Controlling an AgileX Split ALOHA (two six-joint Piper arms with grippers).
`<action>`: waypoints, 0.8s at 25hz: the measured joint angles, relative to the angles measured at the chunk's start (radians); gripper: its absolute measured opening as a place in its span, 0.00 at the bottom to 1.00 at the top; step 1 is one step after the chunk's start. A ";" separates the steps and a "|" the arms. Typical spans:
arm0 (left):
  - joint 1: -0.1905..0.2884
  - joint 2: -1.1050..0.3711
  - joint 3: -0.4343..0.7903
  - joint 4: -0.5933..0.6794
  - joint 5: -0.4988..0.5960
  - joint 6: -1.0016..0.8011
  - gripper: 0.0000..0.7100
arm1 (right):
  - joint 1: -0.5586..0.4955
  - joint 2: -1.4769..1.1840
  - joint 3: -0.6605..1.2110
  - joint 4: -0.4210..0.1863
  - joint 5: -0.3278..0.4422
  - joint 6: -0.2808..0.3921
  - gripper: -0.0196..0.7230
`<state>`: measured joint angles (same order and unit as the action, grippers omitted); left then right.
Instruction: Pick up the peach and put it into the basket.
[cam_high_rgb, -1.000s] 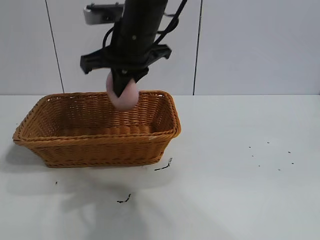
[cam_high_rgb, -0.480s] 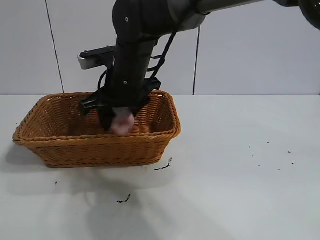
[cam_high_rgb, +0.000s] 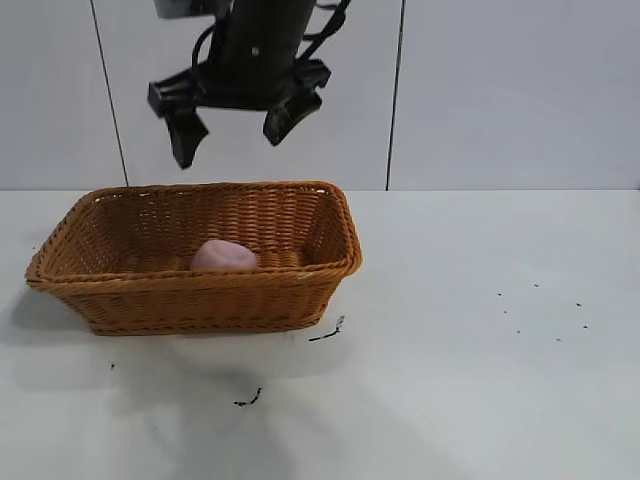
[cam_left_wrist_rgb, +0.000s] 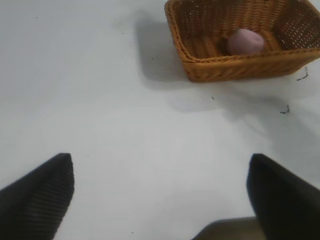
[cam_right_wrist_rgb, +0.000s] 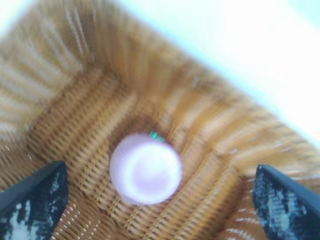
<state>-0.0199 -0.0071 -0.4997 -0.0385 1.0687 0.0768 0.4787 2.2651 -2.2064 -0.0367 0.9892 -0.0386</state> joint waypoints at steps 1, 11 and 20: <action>0.000 0.000 0.000 0.000 0.000 0.000 0.97 | -0.035 0.000 0.000 0.000 0.007 0.000 0.95; 0.000 0.000 0.000 0.000 0.000 0.000 0.97 | -0.345 0.000 0.000 -0.003 0.103 0.000 0.95; 0.000 0.000 0.000 0.000 0.000 0.000 0.97 | -0.429 -0.005 0.000 0.000 0.225 0.000 0.95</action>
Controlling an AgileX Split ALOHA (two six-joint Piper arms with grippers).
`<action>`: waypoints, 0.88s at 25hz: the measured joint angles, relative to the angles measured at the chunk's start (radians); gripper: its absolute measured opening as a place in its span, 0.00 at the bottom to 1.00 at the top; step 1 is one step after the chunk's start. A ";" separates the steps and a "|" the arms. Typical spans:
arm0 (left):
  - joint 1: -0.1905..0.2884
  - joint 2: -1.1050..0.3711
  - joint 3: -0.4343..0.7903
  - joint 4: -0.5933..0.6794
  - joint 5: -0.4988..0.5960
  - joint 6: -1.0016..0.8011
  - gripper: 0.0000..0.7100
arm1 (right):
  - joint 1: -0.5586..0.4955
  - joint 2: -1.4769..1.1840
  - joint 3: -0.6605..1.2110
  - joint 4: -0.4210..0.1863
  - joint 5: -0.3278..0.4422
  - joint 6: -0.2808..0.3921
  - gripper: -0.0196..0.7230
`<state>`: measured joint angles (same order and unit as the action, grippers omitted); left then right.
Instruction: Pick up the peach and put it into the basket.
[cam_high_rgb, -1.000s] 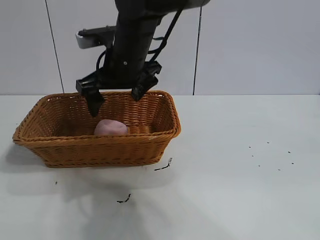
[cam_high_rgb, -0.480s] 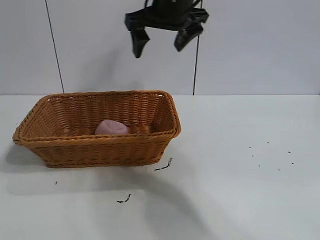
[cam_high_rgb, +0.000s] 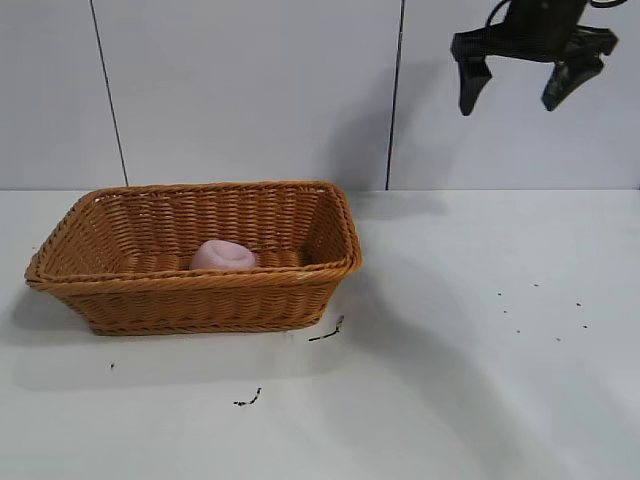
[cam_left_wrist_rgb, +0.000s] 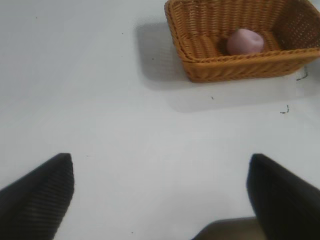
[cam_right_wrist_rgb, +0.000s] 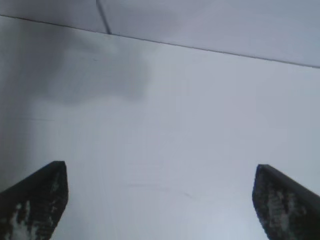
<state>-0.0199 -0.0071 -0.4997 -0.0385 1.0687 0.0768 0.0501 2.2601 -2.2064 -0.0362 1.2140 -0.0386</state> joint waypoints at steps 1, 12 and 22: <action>0.000 0.000 0.000 0.000 0.000 0.000 0.97 | 0.001 -0.004 0.003 0.009 0.000 0.000 0.95; 0.000 0.000 0.000 0.000 0.000 0.000 0.97 | 0.012 -0.406 0.399 0.020 -0.001 -0.014 0.95; 0.000 0.000 0.000 0.000 0.000 0.000 0.97 | 0.012 -1.089 0.994 0.021 0.003 -0.014 0.95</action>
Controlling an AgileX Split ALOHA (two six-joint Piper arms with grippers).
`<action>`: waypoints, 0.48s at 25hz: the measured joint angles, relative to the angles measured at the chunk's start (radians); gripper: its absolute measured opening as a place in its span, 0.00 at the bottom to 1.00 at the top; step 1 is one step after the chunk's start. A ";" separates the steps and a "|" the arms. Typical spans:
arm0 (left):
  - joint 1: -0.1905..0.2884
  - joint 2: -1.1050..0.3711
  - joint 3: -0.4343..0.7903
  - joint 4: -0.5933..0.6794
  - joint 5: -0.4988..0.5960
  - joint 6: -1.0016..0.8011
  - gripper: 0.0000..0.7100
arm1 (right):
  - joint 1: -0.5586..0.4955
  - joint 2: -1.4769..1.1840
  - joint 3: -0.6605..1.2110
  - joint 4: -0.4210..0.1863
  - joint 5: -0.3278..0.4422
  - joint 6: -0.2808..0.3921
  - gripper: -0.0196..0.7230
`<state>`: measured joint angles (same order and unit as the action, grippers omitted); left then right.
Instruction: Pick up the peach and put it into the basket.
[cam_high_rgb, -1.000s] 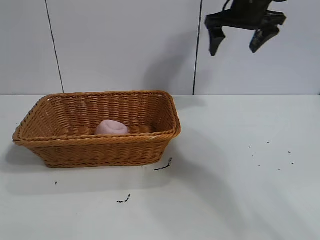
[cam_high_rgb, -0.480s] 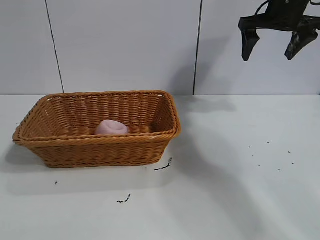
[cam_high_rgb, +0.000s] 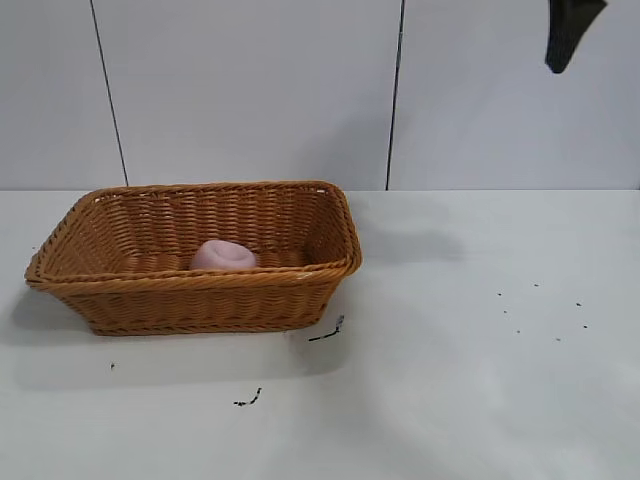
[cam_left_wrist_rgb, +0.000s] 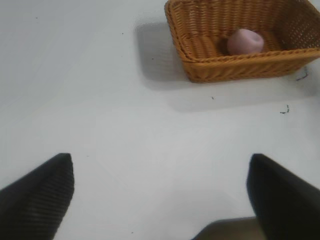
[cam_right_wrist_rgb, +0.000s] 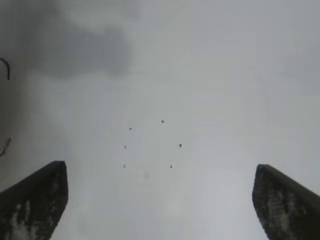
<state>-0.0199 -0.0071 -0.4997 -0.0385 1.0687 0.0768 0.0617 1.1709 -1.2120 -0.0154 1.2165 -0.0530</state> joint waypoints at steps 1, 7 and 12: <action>0.000 0.000 0.000 0.000 0.000 0.000 0.97 | 0.000 -0.075 0.048 0.001 0.000 0.000 0.95; 0.000 0.000 0.000 0.000 0.000 0.000 0.97 | 0.000 -0.494 0.356 0.001 -0.067 0.000 0.95; 0.000 0.000 0.000 0.000 0.000 0.000 0.97 | 0.000 -0.794 0.595 0.002 -0.147 0.000 0.95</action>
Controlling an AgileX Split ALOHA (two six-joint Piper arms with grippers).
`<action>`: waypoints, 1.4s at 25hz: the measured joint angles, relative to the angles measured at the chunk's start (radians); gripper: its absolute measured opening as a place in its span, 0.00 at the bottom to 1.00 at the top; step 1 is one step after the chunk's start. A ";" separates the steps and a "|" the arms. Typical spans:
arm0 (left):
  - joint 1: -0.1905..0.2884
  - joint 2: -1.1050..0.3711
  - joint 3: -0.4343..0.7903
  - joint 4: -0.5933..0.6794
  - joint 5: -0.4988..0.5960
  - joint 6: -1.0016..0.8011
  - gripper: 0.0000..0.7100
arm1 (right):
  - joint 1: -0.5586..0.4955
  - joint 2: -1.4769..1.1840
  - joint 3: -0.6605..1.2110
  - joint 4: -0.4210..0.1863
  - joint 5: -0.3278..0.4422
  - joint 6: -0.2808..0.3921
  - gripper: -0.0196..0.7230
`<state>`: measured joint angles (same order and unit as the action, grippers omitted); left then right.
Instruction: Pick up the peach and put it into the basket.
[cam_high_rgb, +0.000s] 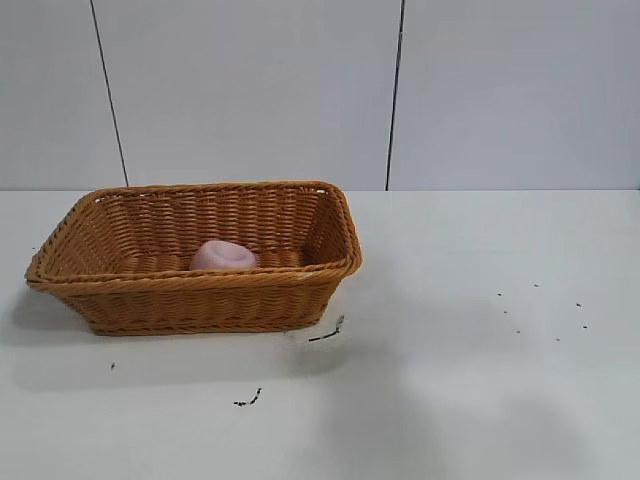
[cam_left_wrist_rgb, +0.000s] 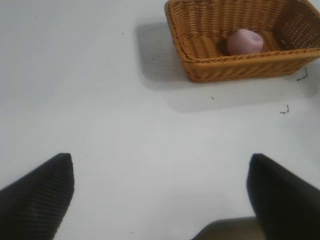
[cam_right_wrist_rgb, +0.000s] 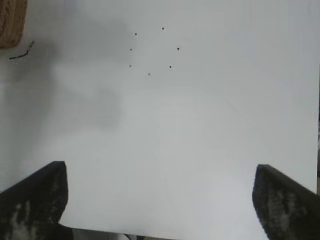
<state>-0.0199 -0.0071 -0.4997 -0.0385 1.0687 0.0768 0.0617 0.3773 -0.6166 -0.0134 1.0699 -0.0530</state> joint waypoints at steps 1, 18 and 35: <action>0.000 0.000 0.000 0.000 0.000 0.000 0.97 | 0.000 -0.039 0.036 0.000 -0.006 0.000 0.95; 0.000 0.000 0.000 0.000 0.000 0.000 0.97 | -0.083 -0.351 0.117 0.013 -0.058 0.000 0.95; 0.000 0.000 0.000 0.000 0.000 0.000 0.97 | -0.043 -0.383 0.117 0.022 -0.057 0.000 0.95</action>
<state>-0.0199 -0.0071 -0.4997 -0.0385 1.0687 0.0768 0.0184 -0.0052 -0.4996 0.0091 1.0127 -0.0533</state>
